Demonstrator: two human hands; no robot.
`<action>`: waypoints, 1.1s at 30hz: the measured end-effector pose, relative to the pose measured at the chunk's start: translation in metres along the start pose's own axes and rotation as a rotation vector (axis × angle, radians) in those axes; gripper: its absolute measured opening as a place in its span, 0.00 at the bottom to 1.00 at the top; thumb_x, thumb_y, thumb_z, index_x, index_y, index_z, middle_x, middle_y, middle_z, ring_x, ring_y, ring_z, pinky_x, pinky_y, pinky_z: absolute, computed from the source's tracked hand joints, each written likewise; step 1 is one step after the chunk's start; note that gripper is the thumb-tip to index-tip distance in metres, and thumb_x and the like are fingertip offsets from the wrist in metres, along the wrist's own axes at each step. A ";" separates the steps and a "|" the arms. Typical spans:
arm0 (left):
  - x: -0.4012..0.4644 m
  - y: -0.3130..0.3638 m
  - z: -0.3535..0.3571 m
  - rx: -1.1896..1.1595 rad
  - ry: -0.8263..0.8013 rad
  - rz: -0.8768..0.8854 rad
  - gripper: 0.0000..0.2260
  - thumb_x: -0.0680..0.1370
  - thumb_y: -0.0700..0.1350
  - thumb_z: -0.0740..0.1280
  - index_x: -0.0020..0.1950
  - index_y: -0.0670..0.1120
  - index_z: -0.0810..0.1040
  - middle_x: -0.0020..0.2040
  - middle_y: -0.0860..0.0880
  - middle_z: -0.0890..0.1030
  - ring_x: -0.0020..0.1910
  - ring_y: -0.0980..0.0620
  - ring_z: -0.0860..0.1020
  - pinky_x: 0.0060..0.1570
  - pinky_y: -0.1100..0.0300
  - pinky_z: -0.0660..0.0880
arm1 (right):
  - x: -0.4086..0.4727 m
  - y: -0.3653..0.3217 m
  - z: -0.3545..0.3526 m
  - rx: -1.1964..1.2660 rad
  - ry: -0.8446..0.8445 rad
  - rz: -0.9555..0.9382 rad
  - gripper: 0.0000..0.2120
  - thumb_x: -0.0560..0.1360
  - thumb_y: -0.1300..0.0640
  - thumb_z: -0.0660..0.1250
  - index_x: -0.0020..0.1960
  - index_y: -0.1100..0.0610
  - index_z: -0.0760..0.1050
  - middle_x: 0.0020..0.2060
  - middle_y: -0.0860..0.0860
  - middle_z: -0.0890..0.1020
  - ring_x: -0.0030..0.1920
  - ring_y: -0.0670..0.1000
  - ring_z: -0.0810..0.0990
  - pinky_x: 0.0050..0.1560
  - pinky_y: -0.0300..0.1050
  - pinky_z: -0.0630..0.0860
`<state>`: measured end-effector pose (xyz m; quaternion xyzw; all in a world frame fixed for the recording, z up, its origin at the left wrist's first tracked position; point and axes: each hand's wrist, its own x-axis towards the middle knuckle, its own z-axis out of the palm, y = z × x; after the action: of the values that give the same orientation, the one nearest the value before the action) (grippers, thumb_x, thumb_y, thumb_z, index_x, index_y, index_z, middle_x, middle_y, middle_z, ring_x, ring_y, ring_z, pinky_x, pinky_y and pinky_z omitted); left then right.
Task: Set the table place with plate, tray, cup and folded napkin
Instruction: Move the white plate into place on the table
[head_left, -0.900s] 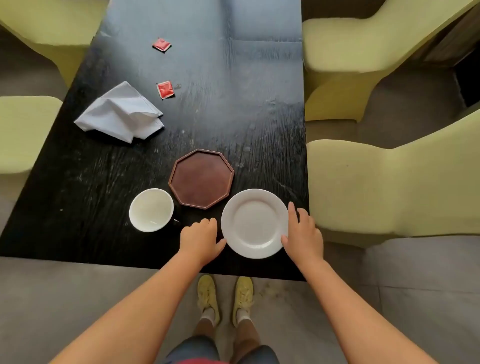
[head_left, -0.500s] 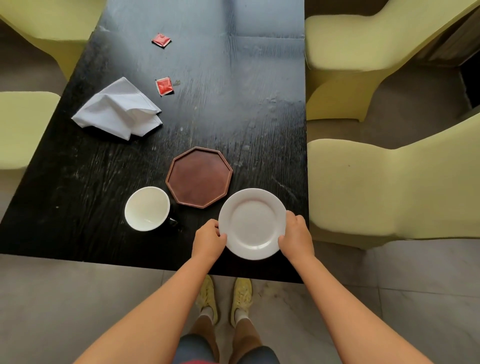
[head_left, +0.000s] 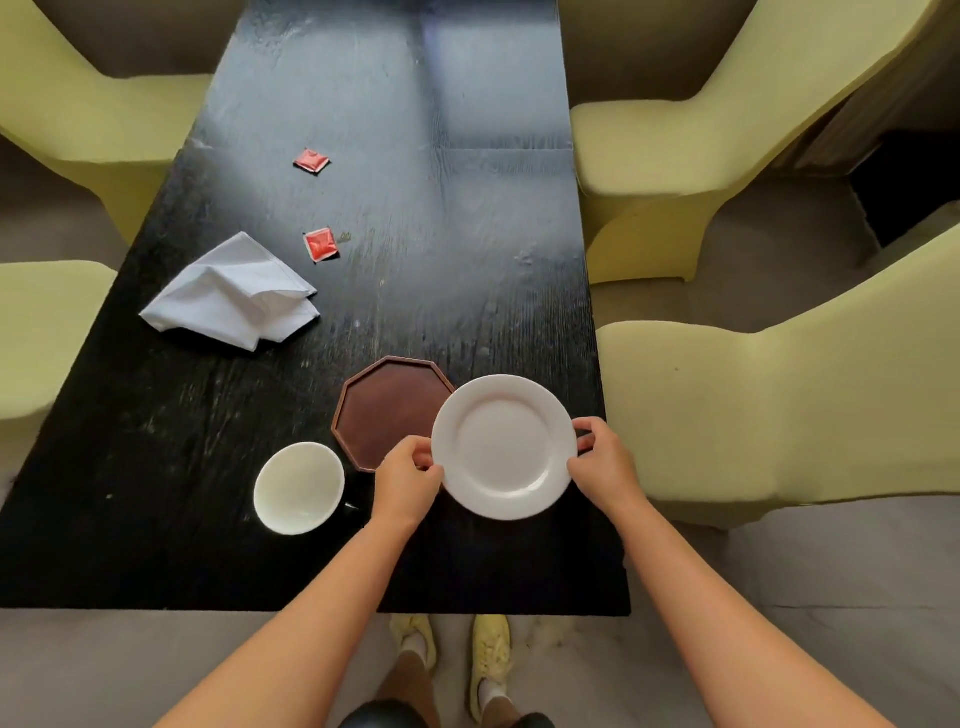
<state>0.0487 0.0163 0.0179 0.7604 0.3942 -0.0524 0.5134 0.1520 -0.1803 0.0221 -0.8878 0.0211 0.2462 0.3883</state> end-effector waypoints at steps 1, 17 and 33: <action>0.006 0.005 -0.004 -0.001 -0.007 0.012 0.10 0.72 0.36 0.66 0.47 0.51 0.76 0.41 0.53 0.80 0.43 0.52 0.79 0.48 0.49 0.80 | 0.003 -0.006 -0.001 0.015 0.011 -0.002 0.17 0.68 0.69 0.64 0.54 0.55 0.73 0.36 0.47 0.76 0.36 0.46 0.74 0.32 0.39 0.68; 0.124 0.066 -0.003 0.119 -0.161 0.129 0.10 0.72 0.33 0.65 0.50 0.43 0.80 0.38 0.48 0.83 0.37 0.51 0.82 0.43 0.54 0.80 | 0.098 -0.038 -0.013 0.080 0.117 0.032 0.20 0.67 0.70 0.63 0.56 0.56 0.74 0.35 0.47 0.75 0.39 0.51 0.76 0.37 0.41 0.70; 0.174 0.068 0.039 0.103 -0.087 0.013 0.11 0.70 0.31 0.63 0.44 0.44 0.80 0.33 0.47 0.82 0.32 0.51 0.81 0.32 0.64 0.77 | 0.172 -0.019 -0.013 0.122 0.033 0.007 0.20 0.67 0.70 0.63 0.55 0.54 0.75 0.38 0.49 0.77 0.37 0.52 0.76 0.48 0.52 0.78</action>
<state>0.2245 0.0681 -0.0347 0.7853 0.3633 -0.1024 0.4907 0.3126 -0.1496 -0.0353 -0.8662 0.0456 0.2313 0.4405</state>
